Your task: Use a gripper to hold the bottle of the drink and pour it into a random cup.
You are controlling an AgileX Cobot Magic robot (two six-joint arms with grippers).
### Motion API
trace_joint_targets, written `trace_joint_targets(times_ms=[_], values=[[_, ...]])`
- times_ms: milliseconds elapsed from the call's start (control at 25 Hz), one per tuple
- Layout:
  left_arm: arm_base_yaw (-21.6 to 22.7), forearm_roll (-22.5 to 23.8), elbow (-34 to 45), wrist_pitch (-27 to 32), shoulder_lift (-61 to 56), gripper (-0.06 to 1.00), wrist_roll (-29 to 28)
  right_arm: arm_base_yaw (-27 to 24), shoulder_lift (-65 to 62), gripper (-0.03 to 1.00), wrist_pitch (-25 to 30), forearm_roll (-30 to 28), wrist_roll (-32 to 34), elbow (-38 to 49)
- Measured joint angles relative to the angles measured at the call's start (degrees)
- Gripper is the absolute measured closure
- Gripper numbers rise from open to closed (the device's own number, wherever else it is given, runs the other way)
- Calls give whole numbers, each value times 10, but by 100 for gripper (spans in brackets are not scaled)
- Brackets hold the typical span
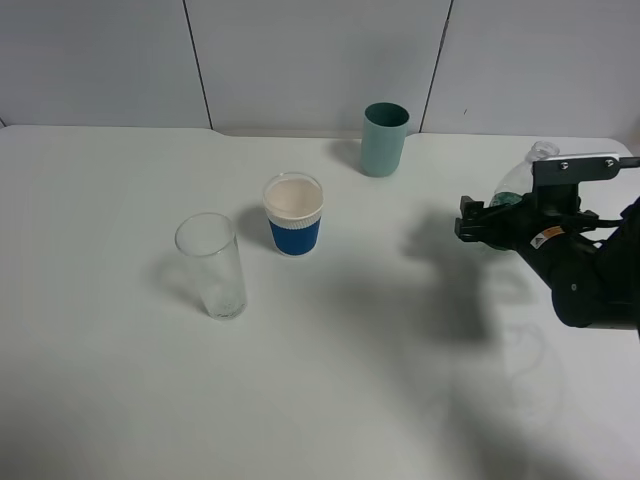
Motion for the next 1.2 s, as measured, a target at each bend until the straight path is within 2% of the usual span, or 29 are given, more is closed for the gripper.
trace_joint_targets(times_ms=[400, 880, 1200], values=[[0, 0, 0, 0, 0, -5, 0, 30, -82, 7, 1, -10, -15, 11], [0, 0, 0, 0, 0, -5, 0, 38, -293, 7, 1, 0, -32, 103], [0, 0, 0, 0, 0, -5, 0, 38, -444, 8, 8, 25, -68, 113]])
